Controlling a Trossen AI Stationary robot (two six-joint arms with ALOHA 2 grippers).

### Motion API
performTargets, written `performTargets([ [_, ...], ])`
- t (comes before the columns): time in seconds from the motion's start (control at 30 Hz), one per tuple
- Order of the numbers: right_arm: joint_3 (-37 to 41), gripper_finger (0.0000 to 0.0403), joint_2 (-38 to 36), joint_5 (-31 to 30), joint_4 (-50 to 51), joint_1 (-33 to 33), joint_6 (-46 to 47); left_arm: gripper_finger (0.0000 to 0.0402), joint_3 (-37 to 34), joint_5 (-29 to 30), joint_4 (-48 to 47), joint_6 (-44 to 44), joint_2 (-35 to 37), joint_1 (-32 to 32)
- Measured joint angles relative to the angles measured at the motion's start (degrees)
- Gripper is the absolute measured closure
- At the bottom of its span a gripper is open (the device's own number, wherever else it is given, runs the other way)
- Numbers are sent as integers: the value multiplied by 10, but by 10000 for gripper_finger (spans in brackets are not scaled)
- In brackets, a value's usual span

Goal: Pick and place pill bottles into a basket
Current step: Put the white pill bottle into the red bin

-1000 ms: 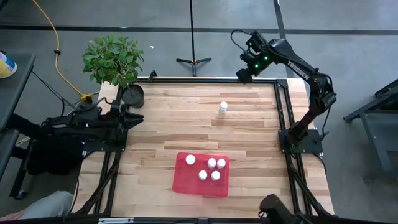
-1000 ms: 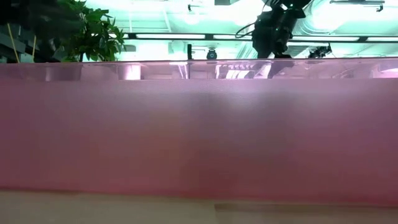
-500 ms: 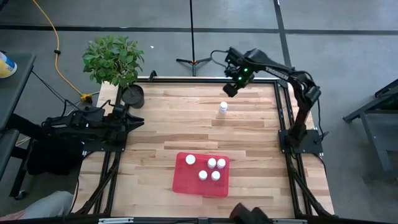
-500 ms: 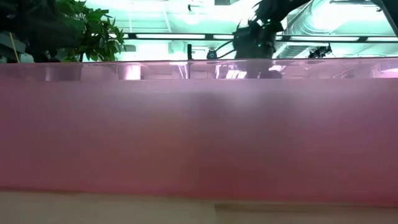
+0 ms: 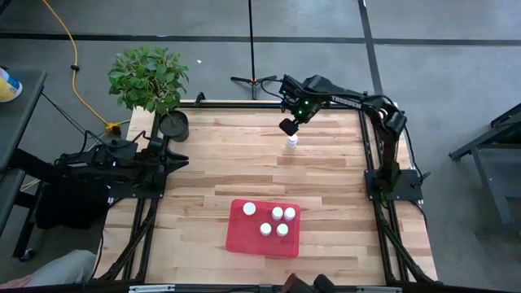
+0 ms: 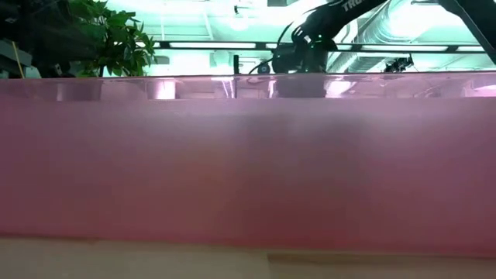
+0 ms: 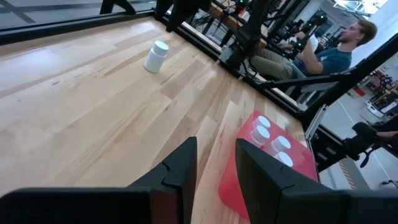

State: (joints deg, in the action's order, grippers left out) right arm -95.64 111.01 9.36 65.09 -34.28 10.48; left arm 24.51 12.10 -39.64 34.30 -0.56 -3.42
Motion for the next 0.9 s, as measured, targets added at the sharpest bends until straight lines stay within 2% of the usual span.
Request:
performTargets([
  [0.67, 2, 80, 8, 3, -14, 9, 50, 257, 0, 3, 0, -26, 0, 0],
  [0.9, 62, 80, 8, 10, -64, 13, 62, 257, 0, 3, 0, -26, 0, 0],
])
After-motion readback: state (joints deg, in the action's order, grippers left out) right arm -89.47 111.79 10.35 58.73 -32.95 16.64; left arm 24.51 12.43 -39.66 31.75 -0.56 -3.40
